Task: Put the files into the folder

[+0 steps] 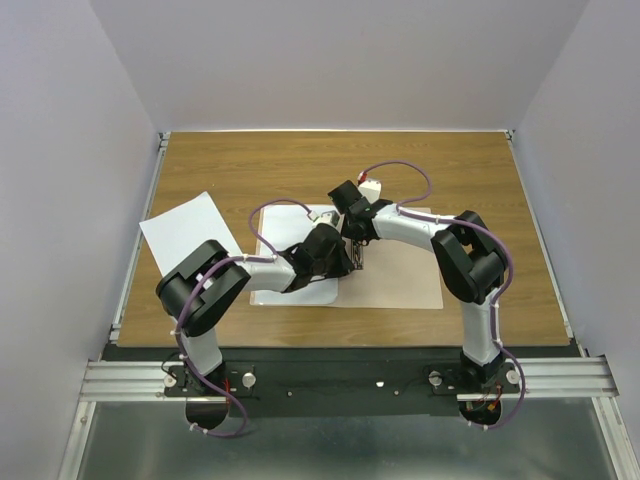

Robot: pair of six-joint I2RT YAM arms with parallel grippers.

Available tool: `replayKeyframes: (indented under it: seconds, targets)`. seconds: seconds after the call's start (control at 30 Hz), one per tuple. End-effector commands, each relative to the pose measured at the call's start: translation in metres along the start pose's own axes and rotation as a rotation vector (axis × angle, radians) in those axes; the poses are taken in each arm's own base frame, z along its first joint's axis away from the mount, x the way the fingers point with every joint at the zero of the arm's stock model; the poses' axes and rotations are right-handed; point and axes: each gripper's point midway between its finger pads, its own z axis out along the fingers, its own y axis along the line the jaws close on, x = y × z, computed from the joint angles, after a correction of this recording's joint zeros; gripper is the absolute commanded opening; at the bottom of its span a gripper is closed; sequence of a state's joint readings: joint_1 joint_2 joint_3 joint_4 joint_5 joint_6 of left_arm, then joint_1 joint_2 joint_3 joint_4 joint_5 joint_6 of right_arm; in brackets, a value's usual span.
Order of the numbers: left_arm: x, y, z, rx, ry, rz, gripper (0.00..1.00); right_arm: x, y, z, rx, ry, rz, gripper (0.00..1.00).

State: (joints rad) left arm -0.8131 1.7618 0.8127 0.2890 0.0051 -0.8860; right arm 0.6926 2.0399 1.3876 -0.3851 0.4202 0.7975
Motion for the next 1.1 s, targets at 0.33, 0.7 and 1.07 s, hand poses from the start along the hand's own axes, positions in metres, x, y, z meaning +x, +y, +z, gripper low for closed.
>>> replayKeyframes:
  seconds: [0.33, 0.7, 1.07]
  targets:
    - [-0.011, 0.005, 0.006, 0.02, -0.028, -0.074, 0.23, 0.058, -0.038, 0.011, 0.111, 0.167, -0.076, 0.01]
    - [-0.007, 0.011, 0.014, 0.006, -0.002, -0.075, 0.13, 0.059, -0.04, 0.011, 0.117, 0.167, -0.08, 0.01]
    - [0.009, 0.023, 0.024, -0.048, 0.073, -0.051, 0.0, 0.062, -0.042, 0.012, 0.126, 0.172, -0.067, 0.01]
